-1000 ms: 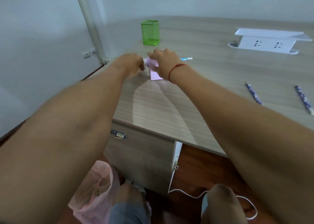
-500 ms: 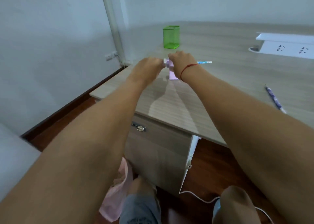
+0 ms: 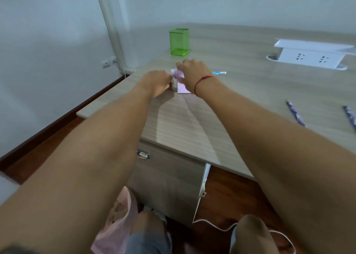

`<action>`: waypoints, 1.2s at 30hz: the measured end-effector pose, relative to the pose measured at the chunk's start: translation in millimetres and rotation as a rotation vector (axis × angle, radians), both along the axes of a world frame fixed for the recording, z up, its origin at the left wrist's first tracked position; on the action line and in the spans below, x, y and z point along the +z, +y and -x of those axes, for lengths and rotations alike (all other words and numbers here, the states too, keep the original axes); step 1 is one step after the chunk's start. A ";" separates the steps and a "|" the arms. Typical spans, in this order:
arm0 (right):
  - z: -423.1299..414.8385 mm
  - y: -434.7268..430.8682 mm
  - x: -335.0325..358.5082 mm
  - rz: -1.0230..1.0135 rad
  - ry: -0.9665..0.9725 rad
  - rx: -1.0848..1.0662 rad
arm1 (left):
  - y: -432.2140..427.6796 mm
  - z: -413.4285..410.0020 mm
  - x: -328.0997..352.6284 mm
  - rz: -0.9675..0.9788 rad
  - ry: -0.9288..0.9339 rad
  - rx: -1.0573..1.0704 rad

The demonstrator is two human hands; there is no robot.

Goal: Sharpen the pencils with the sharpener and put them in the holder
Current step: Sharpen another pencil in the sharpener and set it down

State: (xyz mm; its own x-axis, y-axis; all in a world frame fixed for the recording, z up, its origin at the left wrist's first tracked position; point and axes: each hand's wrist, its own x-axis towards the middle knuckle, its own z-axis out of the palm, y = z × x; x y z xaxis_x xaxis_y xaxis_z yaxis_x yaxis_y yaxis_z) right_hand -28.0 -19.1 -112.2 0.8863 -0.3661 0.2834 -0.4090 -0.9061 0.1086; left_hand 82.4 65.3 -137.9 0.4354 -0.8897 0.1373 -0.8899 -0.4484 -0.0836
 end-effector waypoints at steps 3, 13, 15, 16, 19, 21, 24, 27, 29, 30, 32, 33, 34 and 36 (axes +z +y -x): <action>-0.4 -1.0 2.9 0.017 0.003 0.006 | -4.6 -5.3 5.9 0.000 -0.013 -0.002; 1.3 -5.3 7.0 0.016 0.016 -0.010 | -8.0 -8.9 5.6 0.033 -0.069 0.009; 1.0 -5.8 7.8 0.015 0.024 0.000 | -9.6 -13.4 7.1 0.052 -0.121 0.006; 0.5 -6.1 8.0 0.015 0.030 0.005 | -10.8 -17.2 11.0 0.081 -0.147 -0.004; -2.3 -7.6 8.5 0.010 0.037 -0.013 | -12.7 -24.5 33.4 0.201 -0.201 -0.061; -6.1 -6.2 8.3 0.010 0.036 -0.029 | -6.9 -22.7 41.9 0.206 -0.236 -0.098; -7.7 -3.5 8.4 0.000 0.039 -0.034 | 4.4 -10.2 33.4 0.295 -0.243 -0.099; -3.7 -2.2 7.2 -0.017 0.033 -0.026 | 16.0 5.0 25.4 0.339 -0.208 -0.101; -1.9 -1.1 6.5 -0.023 0.026 -0.014 | 23.1 10.9 22.4 0.330 -0.197 -0.104; -1.2 -0.6 6.7 -0.025 0.025 -0.009 | 26.6 13.6 18.8 0.317 -0.188 -0.108; -0.3 -1.4 6.7 -0.028 0.030 0.001 | 32.0 19.9 5.7 0.263 -0.158 -0.120; 0.1 -2.7 6.6 -0.033 0.033 0.005 | 33.7 23.9 -2.1 0.221 -0.147 -0.121; 0.7 -3.7 6.6 -0.038 0.035 0.010 | 33.6 26.3 -9.5 0.175 -0.139 -0.110; 1.3 -6.8 5.9 -0.039 0.036 0.020 | 27.8 24.0 -18.7 0.094 -0.107 -0.039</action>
State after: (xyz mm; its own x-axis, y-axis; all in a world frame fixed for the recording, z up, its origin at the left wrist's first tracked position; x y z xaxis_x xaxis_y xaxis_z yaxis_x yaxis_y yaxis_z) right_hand -29.3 -25.9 -106.3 0.9029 -0.3587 0.2368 -0.3875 -0.9177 0.0876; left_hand 58.4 93.1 -156.6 0.3794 -0.8867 0.2644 -0.8951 -0.4241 -0.1379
